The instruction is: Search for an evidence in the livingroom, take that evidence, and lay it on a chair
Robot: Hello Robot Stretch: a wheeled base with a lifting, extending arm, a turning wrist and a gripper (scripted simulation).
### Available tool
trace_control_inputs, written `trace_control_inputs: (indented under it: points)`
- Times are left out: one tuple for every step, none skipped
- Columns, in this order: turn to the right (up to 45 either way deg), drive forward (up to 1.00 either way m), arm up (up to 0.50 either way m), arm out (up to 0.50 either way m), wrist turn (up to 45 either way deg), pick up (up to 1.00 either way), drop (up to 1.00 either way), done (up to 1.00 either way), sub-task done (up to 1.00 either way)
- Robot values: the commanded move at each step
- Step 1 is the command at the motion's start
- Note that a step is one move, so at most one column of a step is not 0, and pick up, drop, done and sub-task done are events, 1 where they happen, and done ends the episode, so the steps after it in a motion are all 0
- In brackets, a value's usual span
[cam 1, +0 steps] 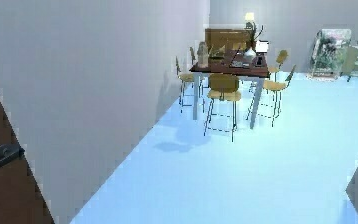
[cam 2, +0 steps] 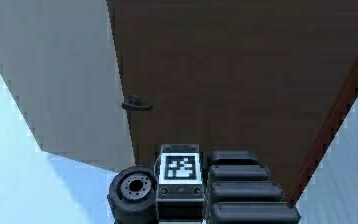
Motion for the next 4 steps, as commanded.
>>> trace_control_inputs:
  points:
    - [15.0,0.0,0.0,0.0,0.0,0.0,0.0,0.0,0.0]
    - [0.0,0.75,0.0,0.0,0.0,0.0,0.0,0.0,0.0]
    - [21.0,0.0,0.0,0.0,0.0,0.0,0.0,0.0,0.0]
    - [0.0,1.0,0.0,0.0,0.0,0.0,0.0,0.0,0.0]
